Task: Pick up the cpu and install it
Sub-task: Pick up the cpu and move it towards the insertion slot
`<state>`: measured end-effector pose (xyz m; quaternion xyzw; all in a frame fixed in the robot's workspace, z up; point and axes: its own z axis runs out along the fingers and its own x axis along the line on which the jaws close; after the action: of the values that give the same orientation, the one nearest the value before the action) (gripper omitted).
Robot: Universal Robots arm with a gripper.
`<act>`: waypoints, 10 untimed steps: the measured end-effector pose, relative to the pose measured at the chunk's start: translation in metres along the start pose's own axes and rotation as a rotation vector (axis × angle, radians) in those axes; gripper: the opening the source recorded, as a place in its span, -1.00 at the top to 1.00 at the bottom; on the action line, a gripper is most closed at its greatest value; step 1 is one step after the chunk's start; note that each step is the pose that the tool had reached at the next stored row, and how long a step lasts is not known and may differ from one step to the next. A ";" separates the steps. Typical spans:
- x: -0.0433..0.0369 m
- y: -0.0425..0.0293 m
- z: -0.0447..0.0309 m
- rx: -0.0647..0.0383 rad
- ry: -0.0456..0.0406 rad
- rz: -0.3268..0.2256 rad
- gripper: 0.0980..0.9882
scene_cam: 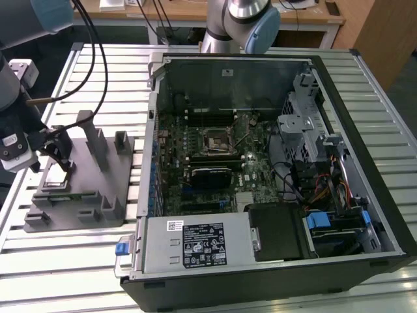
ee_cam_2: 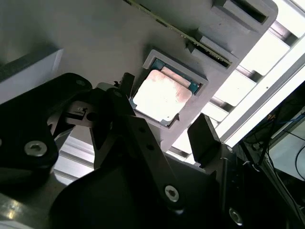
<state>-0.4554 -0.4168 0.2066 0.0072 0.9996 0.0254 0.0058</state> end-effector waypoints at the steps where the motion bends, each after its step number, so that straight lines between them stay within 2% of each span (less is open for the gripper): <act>1: -0.0001 -0.0001 0.0014 0.000 0.0000 0.000 -0.41; 10: -0.0008 -0.0006 0.0113 0.000 0.0001 0.000 -0.41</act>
<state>-0.4544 -0.4168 0.1953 0.0072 0.9996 0.0256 0.0058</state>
